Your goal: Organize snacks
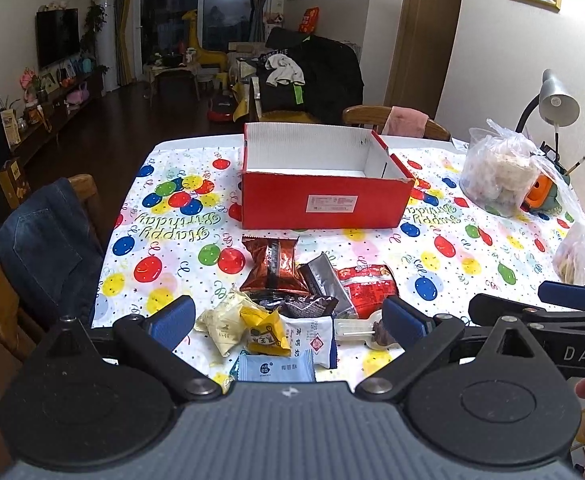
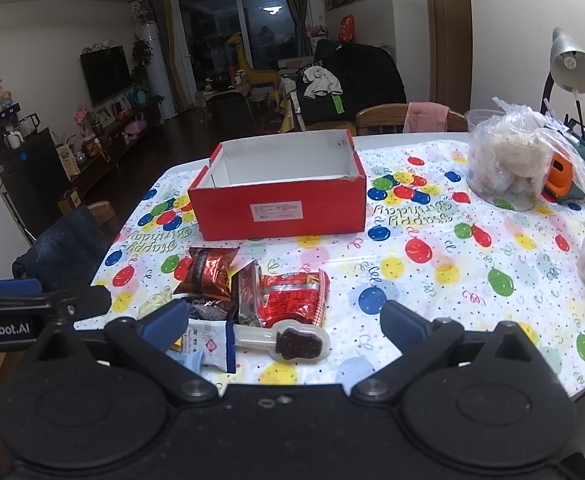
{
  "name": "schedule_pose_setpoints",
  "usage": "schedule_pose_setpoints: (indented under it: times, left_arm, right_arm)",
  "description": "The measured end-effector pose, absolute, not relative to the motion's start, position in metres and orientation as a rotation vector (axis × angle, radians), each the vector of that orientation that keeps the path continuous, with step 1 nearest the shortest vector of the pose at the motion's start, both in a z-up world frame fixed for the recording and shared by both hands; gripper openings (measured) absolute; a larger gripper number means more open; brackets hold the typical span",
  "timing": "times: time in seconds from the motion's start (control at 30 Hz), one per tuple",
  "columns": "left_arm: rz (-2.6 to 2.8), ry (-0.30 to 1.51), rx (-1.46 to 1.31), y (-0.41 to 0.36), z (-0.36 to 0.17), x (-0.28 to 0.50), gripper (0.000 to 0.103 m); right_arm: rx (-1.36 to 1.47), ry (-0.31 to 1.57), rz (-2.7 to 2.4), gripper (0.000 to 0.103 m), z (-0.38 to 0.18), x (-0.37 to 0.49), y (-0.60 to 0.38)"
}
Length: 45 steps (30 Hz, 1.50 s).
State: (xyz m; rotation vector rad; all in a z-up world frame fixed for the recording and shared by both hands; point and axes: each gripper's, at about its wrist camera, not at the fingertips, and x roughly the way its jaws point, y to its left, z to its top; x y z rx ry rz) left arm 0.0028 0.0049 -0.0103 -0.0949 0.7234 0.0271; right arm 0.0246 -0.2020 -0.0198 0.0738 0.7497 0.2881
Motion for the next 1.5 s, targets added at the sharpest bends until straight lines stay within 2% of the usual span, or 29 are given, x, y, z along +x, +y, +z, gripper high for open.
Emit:
schedule_pose_setpoints:
  times: [1.5]
  left_arm:
    - [0.027,0.761,-0.12,0.01,-0.019,0.02,0.1]
  right_arm:
    - [-0.002,0.754,0.389,0.098,-0.02,0.036,-0.187]
